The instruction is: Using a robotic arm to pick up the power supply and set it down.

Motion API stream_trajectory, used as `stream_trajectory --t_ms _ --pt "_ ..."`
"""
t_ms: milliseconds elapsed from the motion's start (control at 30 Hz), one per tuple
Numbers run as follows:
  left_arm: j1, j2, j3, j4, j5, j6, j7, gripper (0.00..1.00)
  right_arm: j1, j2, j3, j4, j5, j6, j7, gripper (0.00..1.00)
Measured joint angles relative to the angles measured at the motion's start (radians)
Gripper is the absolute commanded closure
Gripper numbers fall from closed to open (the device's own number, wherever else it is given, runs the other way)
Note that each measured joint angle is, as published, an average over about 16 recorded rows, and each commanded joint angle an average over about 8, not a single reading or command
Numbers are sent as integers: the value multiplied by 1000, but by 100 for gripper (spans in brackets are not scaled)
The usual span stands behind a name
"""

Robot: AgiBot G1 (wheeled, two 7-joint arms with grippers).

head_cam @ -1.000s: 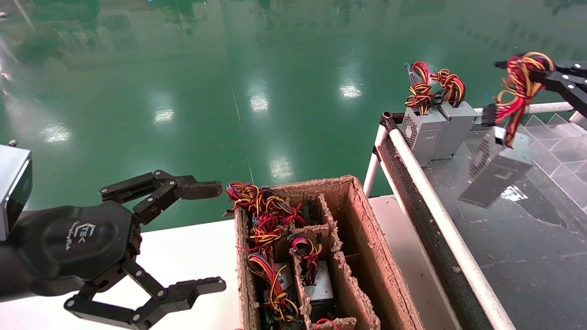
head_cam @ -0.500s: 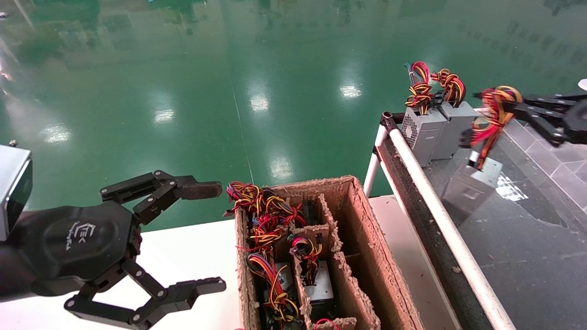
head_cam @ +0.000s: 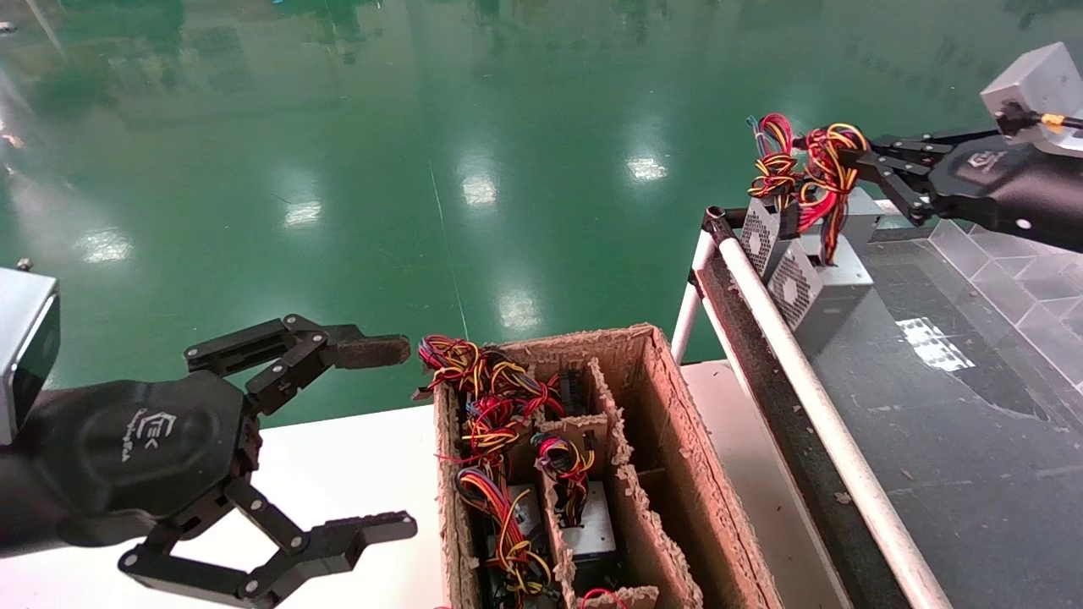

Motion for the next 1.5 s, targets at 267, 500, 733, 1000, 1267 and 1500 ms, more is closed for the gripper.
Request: stream_trajectory --t_ms 267,500,733,1000,1267,1500 --pt "0 0 0 0 0 0 0 0 50 -51 -12 -78 -22 50 -48 100" --pt "0 0 0 0 0 0 0 0 82 -72 -24 -123 -41 65 -85 47" --pt "0 0 0 0 0 0 0 0 103 -77 -32 -152 -53 61 -112 0" --pt "0 0 0 0 0 0 0 0 116 -78 -35 -179 -57 54 -122 0" --pt "0 0 0 0 0 0 0 0 120 -71 -25 -198 -43 53 -124 0" --pt "0 0 0 0 0 0 0 0 103 -58 -7 -180 -7 53 -117 0"
